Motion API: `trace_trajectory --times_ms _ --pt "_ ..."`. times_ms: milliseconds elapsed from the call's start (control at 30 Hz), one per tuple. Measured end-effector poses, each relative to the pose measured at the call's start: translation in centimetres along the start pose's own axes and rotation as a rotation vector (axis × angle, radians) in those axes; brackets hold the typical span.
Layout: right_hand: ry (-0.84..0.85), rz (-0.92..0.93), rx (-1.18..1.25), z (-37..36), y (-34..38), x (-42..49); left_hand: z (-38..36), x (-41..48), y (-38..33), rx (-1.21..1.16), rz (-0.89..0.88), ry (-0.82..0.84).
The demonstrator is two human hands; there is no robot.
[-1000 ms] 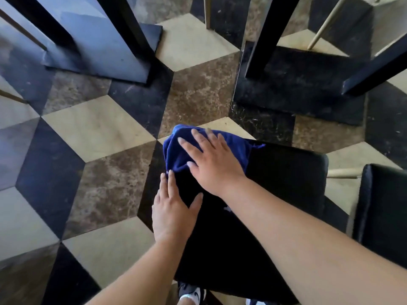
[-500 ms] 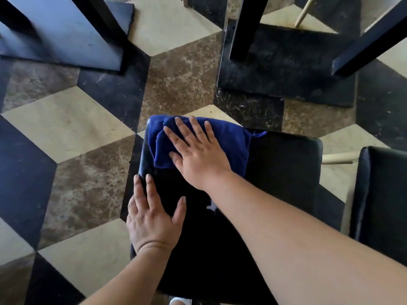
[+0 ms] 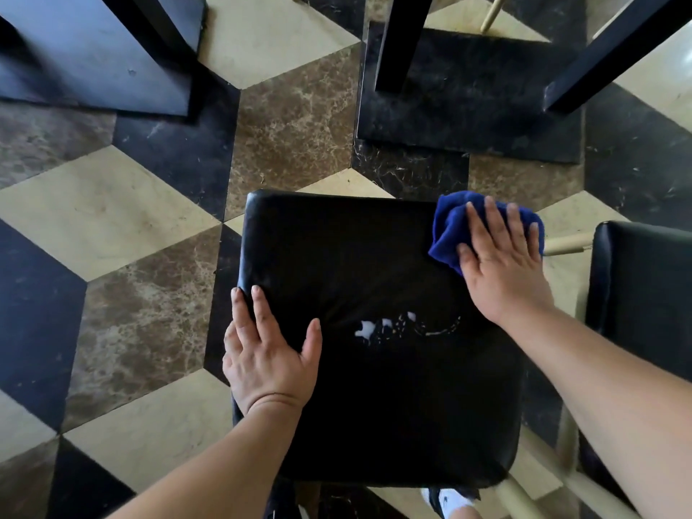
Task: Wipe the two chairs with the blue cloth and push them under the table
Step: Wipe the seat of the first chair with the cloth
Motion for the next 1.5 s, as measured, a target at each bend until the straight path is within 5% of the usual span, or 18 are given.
trace_trajectory --times_ms 233,667,867,1233,1367,1500 --pt "-0.006 -0.206 0.075 -1.1 5.8 -0.2 -0.4 0.0 0.3 -0.003 -0.019 -0.031" --pt "0.103 0.464 0.089 -3.4 29.1 -1.8 -0.1 0.2 0.3 -0.045 0.003 0.000" --pt "0.100 0.494 0.147 -2.8 21.6 -1.6 0.1 0.0 -0.1 0.001 -0.007 -0.052" --pt "0.050 0.065 -0.003 -1.3 0.9 -2.5 -0.2 -0.3 0.0 -0.006 -0.009 -0.067" --pt "0.028 -0.100 -0.045 -1.9 4.0 -3.2 -0.3 -0.2 0.1 -0.014 -0.017 -0.085" --pt "0.068 0.035 -0.017 -3.1 12.9 -5.0 -0.4 -0.1 0.3 -0.030 -0.020 -0.097"
Point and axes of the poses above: each hand's wrist, its own x-axis towards the middle knuckle, its own z-axis out of the back of the hand, y = z × x, the point moved 5 cm from there along x, towards the middle knuckle, and after that the axes turned 2 degrees about -x, right-handed, at the moved point
